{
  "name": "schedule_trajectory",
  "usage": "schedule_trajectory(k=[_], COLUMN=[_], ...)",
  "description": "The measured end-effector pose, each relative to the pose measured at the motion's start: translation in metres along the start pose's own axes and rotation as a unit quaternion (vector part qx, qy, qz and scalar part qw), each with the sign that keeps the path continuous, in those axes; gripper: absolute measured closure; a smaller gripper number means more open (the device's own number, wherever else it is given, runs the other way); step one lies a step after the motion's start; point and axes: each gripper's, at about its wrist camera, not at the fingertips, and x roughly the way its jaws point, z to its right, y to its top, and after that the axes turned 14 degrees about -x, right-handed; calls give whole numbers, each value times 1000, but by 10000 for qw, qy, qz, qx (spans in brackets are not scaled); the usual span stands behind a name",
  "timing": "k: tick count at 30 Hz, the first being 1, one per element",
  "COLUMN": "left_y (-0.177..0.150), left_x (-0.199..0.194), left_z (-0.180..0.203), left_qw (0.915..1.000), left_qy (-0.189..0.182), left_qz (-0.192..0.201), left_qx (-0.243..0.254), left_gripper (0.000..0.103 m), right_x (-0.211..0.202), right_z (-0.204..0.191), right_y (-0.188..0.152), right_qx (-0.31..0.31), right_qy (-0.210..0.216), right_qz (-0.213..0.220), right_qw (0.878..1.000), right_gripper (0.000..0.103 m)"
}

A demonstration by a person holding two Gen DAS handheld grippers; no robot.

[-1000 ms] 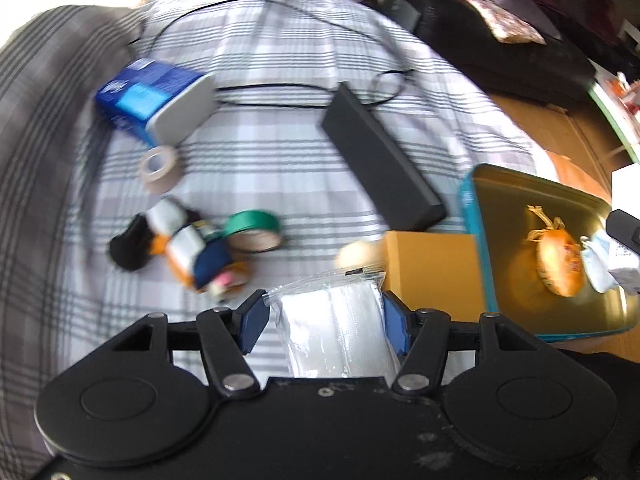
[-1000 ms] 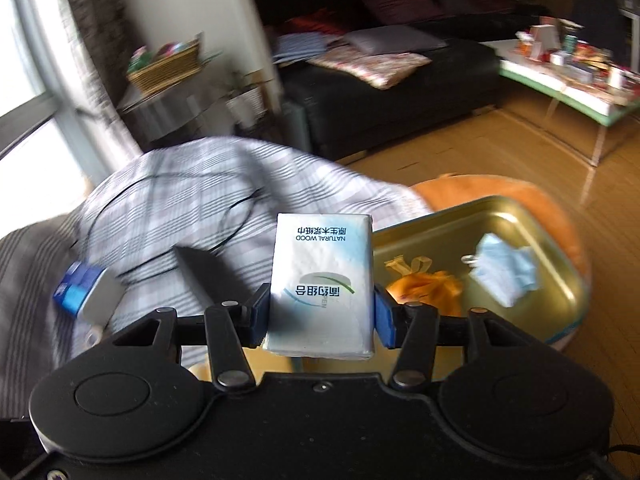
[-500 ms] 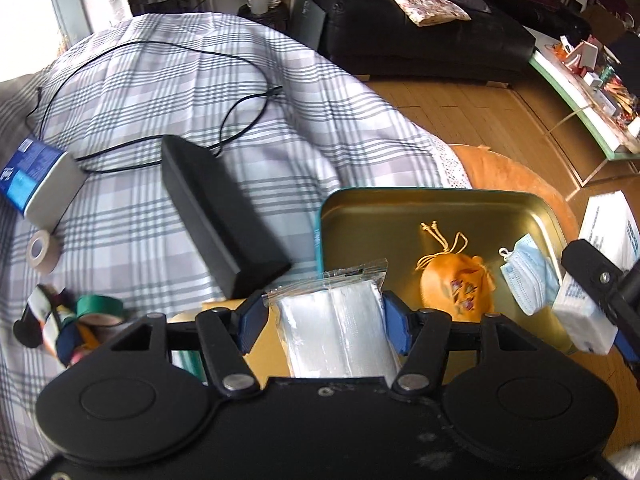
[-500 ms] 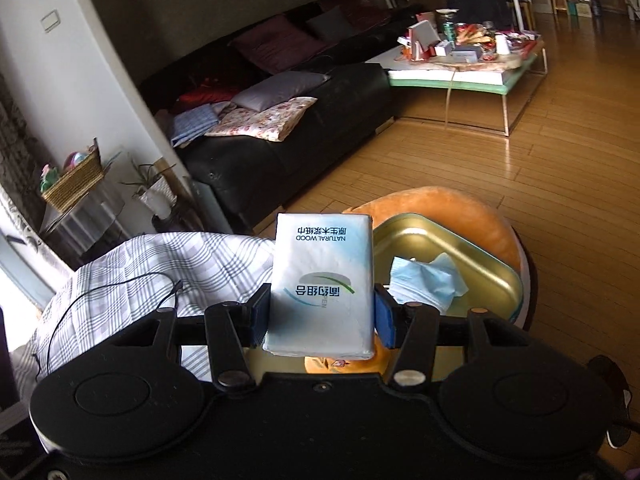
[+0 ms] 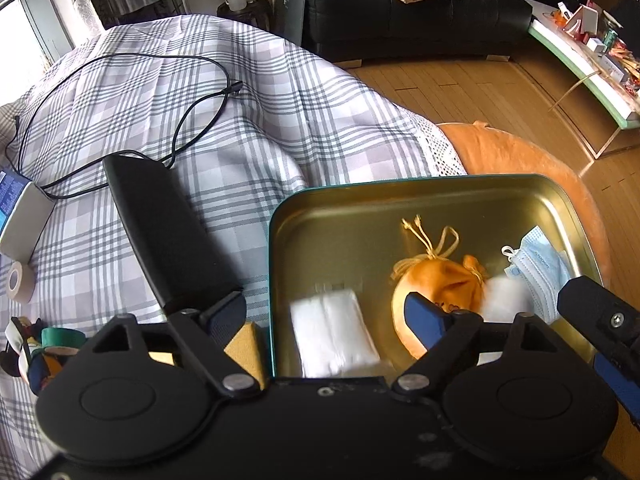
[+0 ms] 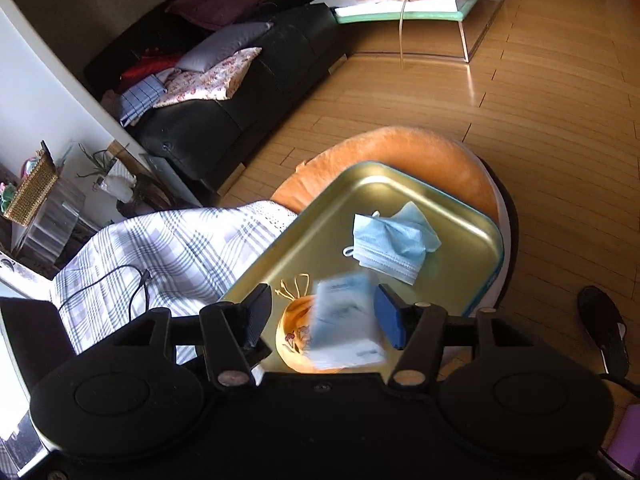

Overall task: Organize soft objects
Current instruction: 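Open the left gripper to release the cotton-pad pack into the tray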

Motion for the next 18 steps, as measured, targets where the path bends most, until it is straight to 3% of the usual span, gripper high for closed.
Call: schedule_trajectory(k=[18], left_y=[-10], left_x=[1], left_z=[-6], left_qw=[9999], left_qy=[69], left_qz=[-137], left_qx=[-35], left_gripper=[8], right_x=[2], right_z=[-12], right_y=[-4], right_qx=[-381], right_qy=[328], right_qz=[-178], right_qw=[9986], right_gripper=[47])
